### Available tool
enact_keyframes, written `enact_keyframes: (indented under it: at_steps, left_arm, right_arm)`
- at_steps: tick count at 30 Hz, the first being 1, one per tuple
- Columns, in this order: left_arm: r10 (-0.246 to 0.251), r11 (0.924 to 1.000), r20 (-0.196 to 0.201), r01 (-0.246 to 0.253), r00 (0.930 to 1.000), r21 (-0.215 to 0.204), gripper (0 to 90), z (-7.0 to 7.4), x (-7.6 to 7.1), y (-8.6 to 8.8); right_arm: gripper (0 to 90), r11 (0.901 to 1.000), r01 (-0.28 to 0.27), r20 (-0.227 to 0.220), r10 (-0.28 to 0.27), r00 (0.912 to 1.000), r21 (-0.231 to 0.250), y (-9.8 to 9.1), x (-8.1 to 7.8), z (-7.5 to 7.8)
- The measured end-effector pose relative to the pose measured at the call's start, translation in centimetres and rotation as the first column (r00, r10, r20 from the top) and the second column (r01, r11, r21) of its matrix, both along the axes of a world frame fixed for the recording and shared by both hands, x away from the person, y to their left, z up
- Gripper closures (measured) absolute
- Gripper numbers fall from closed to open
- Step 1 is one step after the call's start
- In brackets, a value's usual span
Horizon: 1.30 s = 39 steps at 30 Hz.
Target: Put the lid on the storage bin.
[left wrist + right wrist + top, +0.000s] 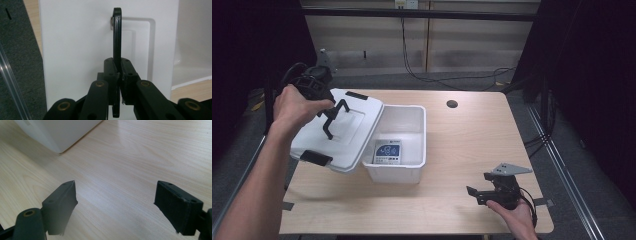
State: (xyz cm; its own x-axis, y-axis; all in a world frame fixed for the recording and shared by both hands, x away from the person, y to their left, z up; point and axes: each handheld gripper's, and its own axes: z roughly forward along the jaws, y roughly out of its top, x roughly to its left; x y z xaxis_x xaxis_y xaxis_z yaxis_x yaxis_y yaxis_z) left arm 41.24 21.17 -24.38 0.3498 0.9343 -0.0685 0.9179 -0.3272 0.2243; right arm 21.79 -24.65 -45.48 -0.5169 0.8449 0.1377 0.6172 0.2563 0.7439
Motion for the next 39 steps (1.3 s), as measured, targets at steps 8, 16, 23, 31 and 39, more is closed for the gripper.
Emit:
enact_keyframes:
  at_steps: [8,16,23,31,39]
  left_arm:
    - [-0.038,0.9989,-0.011,0.038,0.9992,-0.027,85.1,-0.2,0.3,-3.3]
    - [-0.022,0.9987,-0.02,0.021,0.9996,-0.046,85.1,-0.5,0.4,-5.7]
    - [0.022,0.9978,-0.024,-0.023,0.9995,-0.062,85.1,-1.2,0.5,-6.9]
    - [0.066,0.9937,-0.035,-0.068,0.9972,-0.088,85.1,-1.4,0.3,-8.3]
    - [0.093,0.9889,-0.063,-0.1,0.9937,-0.111,85.1,-2.1,0.7,-9.1]
  right_arm:
    - [17.0,1.0,-0.003,0.001,0.003,1.0,0.0,0.0,0.0,0.0]
    - [16.9,1.0,0.001,0.001,-0.001,1.0,0.002,0.0,0.0,0.0]
    - [16.9,1.0,-0.003,0.0,0.003,1.0,0.004,0.0,0.0,0.0]
    - [16.4,1.0,-0.001,-0.006,0.001,1.0,0.008,-0.1,0.0,0.0]
    - [16.4,0.9999,-0.005,-0.008,0.005,1.0,0.01,-0.1,0.0,0.0]
